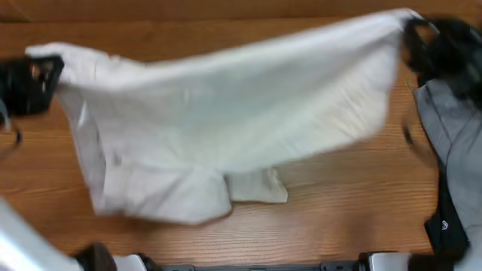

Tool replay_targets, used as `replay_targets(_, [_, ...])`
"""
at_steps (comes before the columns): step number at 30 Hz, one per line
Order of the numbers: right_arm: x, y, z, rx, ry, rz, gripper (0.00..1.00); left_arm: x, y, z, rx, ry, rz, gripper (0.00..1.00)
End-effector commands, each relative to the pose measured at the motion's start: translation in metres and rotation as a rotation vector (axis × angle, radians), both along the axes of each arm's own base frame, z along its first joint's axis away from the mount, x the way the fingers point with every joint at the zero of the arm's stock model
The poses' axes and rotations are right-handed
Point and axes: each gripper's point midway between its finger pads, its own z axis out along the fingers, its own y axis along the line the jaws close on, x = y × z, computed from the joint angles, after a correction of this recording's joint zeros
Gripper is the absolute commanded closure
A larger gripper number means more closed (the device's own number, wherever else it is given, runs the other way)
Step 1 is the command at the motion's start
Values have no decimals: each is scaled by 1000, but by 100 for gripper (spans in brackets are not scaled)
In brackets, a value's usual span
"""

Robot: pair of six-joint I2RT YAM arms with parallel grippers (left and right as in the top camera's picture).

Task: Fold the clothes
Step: 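Lay the stretched pants down on the table with both grippers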

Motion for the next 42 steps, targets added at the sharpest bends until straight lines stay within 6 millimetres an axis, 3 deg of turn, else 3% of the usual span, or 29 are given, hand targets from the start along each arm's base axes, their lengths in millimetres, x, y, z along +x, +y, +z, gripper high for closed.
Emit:
replay_targets(1, [59, 10, -46, 28, 104, 47, 96, 48, 6, -46, 40, 124, -28, 96])
replay_targets(5, [127, 24, -100, 42, 165, 83, 96, 115, -1, -115, 85, 268, -55, 92])
replay_targets(6, [139, 25, -112, 42, 177, 86, 92, 128, -2, -131, 99, 300, -47, 81])
replay_targets(8, [160, 30, -137, 41, 201, 96, 51, 149, -1, -160, 131, 351, -32, 40])
replay_targets(9, [170, 30, -148, 32, 205, 103, 34, 156, 1, -173, 141, 375, -22, 28])
replay_targets(11, [178, 30, -157, 10, 199, 122, 12, 163, 4, -188, 153, 406, -14, 4])
replay_targets(12, [179, 26, -158, 0, 198, 124, 7, 163, 7, -193, 161, 419, -5, 0])
replay_targets(19, [148, 1, -166, -45, 294, 117, 4, 134, 21, -191, 176, 492, 13, 0])
replay_targets(24, [121, -1, -184, -68, 416, 145, 10, 114, 19, -190, 197, 548, 4, 0])
replay_targets(28, [103, 3, -213, -71, 546, 160, 18, 99, 8, -194, 186, 609, -24, 21])
replay_targets(33, [93, 30, -268, -81, 670, 223, 63, 94, -11, -197, 181, 637, -73, 96])
replay_targets(37, [82, 53, -317, -98, 748, 276, 71, 93, -29, -203, 230, 657, -111, 96])
replay_targets(40, [76, 72, -351, -110, 765, 318, 72, 91, -29, -212, 317, 700, -74, 96])
replay_targets(42, [77, 86, -371, -118, 742, 347, 78, 90, -30, -217, 341, 720, -65, 96])
